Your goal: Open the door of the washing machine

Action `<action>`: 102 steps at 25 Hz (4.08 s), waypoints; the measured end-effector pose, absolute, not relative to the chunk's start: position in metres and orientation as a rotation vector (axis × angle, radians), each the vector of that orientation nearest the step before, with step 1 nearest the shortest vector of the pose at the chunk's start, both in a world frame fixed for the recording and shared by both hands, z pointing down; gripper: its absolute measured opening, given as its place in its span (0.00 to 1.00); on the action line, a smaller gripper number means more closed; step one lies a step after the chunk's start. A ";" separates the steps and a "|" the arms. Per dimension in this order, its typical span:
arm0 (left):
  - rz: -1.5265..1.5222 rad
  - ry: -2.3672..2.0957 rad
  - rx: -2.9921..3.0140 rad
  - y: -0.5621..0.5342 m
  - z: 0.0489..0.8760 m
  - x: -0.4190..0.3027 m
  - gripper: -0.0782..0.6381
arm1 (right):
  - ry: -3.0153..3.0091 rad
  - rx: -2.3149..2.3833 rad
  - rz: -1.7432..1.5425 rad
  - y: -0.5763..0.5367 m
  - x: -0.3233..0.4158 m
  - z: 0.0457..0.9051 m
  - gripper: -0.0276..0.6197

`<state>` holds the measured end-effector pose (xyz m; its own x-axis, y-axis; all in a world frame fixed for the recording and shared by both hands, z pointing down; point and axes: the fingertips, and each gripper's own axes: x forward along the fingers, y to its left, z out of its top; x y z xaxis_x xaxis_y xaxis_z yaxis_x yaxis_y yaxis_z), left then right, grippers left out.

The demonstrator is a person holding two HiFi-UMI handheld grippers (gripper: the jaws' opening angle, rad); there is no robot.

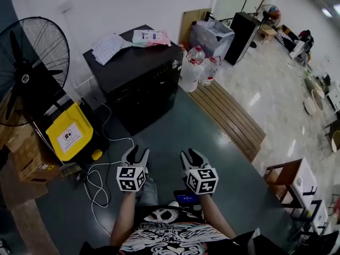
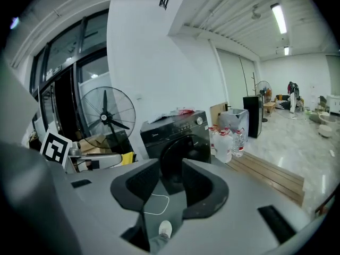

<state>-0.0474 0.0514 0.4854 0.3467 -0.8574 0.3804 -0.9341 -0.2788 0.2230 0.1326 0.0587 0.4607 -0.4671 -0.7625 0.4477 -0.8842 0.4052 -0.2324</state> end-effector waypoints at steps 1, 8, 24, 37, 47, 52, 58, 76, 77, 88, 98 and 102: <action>0.283 -1.558 2.215 0.035 0.495 -0.053 0.37 | -2.366 1.446 0.637 0.043 0.128 0.468 0.25; 0.460 -1.457 2.230 -0.094 0.559 -0.121 0.37 | -2.212 1.448 0.635 -0.078 0.061 0.515 0.25; 0.715 -1.230 2.141 -0.226 0.722 -0.159 0.37 | -2.008 1.459 0.765 -0.190 0.016 0.610 0.24; 0.898 -1.191 2.179 -0.253 0.773 -0.153 0.23 | -1.920 1.447 0.859 -0.179 0.032 0.656 0.17; 0.914 -1.150 2.203 -0.240 0.770 -0.138 0.22 | -1.969 1.416 0.876 -0.198 0.008 0.655 0.17; 0.901 -1.037 2.234 -0.216 0.770 -0.108 0.22 | -1.985 1.386 0.938 -0.209 -0.007 0.664 0.22; 0.850 -0.848 2.300 -0.180 0.763 -0.054 0.26 | -1.966 1.416 0.922 -0.229 -0.015 0.663 0.26; 0.508 -1.009 2.248 -0.214 0.722 -0.078 0.40 | -1.622 1.612 0.884 -0.218 0.094 0.694 0.24; 0.495 -1.013 2.252 -0.216 0.719 -0.079 0.40 | -1.602 1.626 0.885 -0.217 0.103 0.694 0.24; 0.497 -1.002 2.256 -0.215 0.717 -0.088 0.40 | -1.455 1.701 0.801 -0.215 0.199 0.692 0.23; 0.336 -0.975 2.351 -0.201 0.680 -0.089 0.39 | -1.407 1.811 0.710 -0.223 0.247 0.674 0.21; 0.278 -0.988 2.379 -0.179 0.639 -0.086 0.36 | -1.497 1.871 0.732 -0.188 0.230 0.633 0.12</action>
